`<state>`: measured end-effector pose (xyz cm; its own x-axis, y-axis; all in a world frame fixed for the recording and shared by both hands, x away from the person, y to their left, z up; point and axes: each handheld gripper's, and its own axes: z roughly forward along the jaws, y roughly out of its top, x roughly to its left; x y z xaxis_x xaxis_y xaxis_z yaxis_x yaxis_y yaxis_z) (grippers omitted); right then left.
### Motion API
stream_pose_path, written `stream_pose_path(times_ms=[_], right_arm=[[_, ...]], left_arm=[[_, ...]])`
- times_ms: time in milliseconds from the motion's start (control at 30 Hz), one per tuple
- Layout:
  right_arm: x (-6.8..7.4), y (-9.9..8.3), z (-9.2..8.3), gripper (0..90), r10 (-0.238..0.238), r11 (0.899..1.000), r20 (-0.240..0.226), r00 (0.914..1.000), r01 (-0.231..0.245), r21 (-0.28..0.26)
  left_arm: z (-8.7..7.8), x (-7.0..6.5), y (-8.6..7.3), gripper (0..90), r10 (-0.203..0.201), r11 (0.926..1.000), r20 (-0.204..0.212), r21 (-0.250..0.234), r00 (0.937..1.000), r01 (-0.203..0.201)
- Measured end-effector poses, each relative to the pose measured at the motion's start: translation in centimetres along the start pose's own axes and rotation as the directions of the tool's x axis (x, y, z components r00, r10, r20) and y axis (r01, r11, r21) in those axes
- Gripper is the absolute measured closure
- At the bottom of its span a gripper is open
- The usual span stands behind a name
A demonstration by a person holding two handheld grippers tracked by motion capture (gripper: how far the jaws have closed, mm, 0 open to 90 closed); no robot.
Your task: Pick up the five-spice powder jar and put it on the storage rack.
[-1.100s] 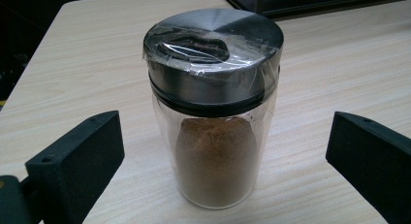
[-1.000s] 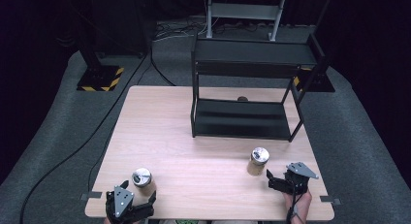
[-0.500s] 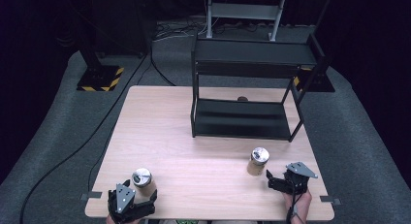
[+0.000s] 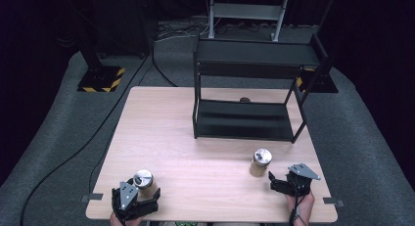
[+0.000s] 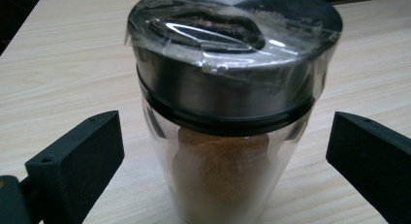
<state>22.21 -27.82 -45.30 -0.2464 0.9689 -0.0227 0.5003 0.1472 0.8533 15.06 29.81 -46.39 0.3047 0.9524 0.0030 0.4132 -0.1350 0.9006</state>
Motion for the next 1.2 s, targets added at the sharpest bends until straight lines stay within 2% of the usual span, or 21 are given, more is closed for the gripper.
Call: stream_pose_path(times_ms=[733,900,1200], right_arm=[[0.1,0.0,0.0,0.0,-0.003,1.000,0.001,1.0000,0.003,0.001],[0.2,0.0,0.0,0.0,-0.006,1.000,0.005,1.0000,0.006,0.001],[0.2,0.0,0.0,0.0,-0.012,1.000,0.005,0.9999,0.012,-0.001]], left_arm=[[0.9,0.2,0.1,0.4,-0.028,0.9995,0.000,0.017,0.9996,0.028],[0.8,0.4,-0.3,9.8,-0.025,0.9997,0.011,0.007,0.9996,0.024],[1.0,0.2,-0.9,22.8,-0.043,0.9991,-0.010,-0.005,0.9990,0.043]])
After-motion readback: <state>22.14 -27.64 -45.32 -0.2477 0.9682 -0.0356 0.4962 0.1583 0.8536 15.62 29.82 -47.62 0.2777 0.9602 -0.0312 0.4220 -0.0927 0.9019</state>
